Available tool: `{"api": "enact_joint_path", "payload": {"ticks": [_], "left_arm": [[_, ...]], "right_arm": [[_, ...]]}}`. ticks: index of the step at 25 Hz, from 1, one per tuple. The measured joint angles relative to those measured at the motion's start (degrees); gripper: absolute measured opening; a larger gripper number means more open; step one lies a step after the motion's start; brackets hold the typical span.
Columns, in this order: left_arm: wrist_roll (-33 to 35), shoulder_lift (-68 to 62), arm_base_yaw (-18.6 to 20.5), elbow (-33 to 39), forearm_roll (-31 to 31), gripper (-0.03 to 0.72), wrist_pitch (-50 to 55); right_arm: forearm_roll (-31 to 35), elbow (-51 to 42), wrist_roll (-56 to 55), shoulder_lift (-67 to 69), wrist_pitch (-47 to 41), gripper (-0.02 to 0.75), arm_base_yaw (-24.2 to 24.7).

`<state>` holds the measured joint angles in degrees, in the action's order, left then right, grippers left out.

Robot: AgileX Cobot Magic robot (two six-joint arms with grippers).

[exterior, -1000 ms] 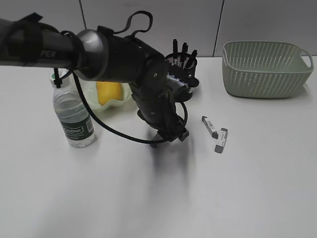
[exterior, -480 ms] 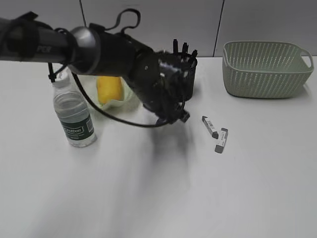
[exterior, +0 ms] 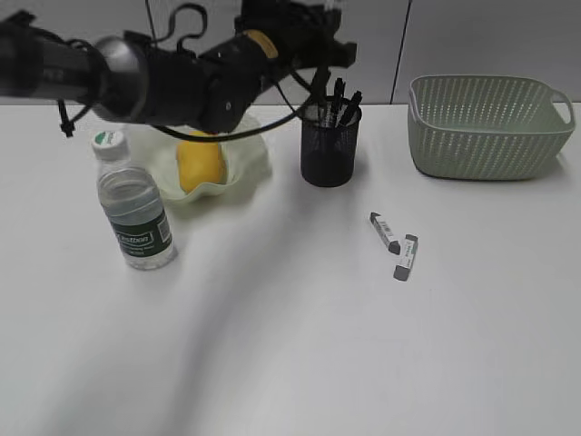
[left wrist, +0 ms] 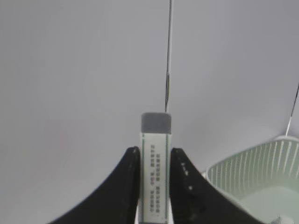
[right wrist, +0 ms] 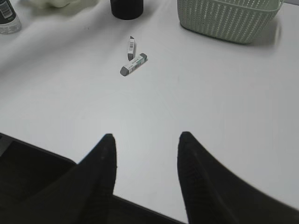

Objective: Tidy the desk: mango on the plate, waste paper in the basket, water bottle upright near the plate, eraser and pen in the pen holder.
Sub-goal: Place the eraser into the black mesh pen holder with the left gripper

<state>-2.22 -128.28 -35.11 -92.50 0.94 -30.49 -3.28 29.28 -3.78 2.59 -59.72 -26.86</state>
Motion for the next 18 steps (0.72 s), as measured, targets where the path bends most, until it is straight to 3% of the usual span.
{"api": "enact_joint_path", "payload": {"ticks": [9,15,18], "left_arm": [[0.0,-2.85,-0.1,0.04,0.05,0.155,2.94],[-0.06,-1.84,-0.1,0.04,-2.16,0.421,7.6],[-0.06,1.84,-0.1,0.04,-5.94,0.47,14.94]], "right_arm": [[-0.06,0.0,0.0,0.0,0.0,0.334,0.0],[-0.11,0.0,0.0,0.0,0.0,0.332,0.0],[-0.11,0.0,0.0,0.0,0.0,0.332,0.0]]}}
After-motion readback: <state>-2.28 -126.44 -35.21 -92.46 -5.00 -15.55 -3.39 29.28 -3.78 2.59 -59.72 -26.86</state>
